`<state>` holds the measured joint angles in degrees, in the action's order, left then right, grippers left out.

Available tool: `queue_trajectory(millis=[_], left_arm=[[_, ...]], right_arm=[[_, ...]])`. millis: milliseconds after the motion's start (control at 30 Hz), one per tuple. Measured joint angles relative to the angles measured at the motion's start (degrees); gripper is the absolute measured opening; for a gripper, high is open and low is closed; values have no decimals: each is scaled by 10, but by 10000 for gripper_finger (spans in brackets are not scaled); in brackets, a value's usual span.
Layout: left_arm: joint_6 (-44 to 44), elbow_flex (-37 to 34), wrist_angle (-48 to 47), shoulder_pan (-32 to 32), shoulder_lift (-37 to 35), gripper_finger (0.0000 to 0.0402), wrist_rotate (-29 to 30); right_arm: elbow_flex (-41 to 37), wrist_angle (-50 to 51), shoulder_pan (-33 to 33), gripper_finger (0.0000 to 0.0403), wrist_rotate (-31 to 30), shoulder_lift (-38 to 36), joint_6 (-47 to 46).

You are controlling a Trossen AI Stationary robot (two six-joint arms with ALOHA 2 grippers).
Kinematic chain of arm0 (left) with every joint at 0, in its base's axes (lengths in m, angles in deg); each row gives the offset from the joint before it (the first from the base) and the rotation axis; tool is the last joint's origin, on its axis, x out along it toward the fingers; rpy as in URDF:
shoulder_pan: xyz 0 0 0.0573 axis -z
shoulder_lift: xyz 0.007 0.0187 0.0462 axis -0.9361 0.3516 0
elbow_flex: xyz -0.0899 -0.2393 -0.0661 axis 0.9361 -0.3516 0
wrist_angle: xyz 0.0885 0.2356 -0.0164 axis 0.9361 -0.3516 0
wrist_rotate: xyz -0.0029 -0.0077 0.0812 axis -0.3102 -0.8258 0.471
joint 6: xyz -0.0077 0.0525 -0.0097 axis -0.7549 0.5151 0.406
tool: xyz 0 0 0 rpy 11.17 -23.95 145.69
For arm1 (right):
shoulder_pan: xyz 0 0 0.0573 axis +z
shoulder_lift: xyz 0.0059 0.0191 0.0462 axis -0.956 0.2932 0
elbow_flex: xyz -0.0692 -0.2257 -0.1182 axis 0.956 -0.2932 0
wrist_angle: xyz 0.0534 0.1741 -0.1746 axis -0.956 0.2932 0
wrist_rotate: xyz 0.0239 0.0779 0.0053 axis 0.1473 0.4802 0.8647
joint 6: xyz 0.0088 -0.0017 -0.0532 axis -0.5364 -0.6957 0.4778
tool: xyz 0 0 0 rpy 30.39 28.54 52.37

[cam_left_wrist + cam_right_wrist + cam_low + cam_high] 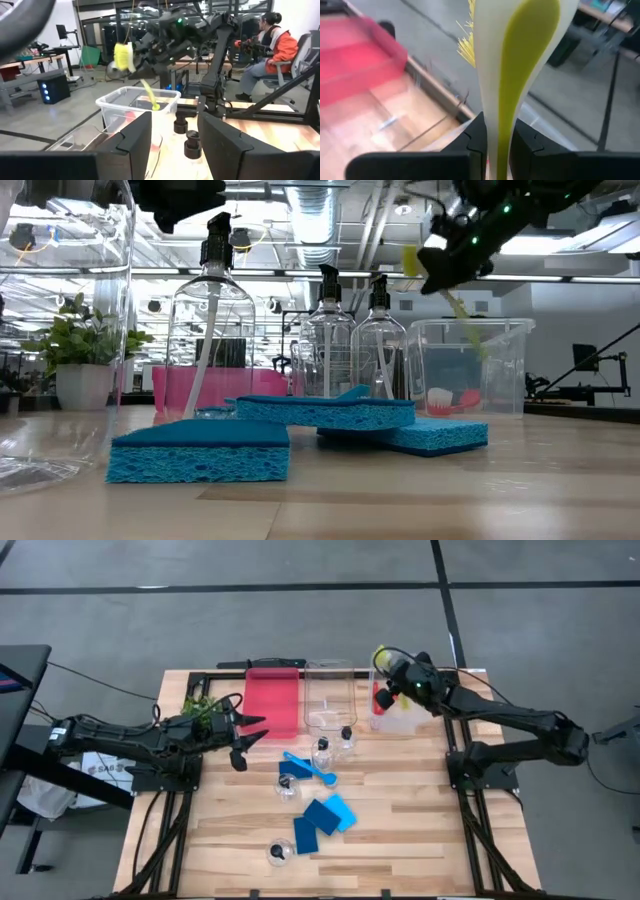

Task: Pick & Place Kitchen Sink Supplies
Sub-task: Put the green dish brush into the right transparent bin, then put the blue dish brush into the right transparent bin

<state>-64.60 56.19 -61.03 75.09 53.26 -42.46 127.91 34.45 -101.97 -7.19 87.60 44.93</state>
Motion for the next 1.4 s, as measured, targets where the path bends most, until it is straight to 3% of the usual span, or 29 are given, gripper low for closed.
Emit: queue_trajectory(millis=[300, 667, 833, 1000, 1200, 1400], left_arm=[[0, 0, -3, 0, 0, 159, 0], [0, 0, -3, 0, 1, 159, 0], [-1, 0, -1, 0, 8, 160, 0], [-1, 0, -3, 0, 15, 161, 0], [-1, 0, -3, 0, 17, 161, 0], [-1, 0, -3, 0, 20, 161, 0]], right_arm=[[0, 45, -29, 54, 15, 41, -45], [0, 65, -29, 173, 13, 31, -45], [0, 63, -29, 202, 9, 25, -45], [0, 62, -29, 200, -17, 8, -45], [0, 62, -22, 169, -19, -33, -45], [0, 57, 36, 125, -18, -102, -41]])
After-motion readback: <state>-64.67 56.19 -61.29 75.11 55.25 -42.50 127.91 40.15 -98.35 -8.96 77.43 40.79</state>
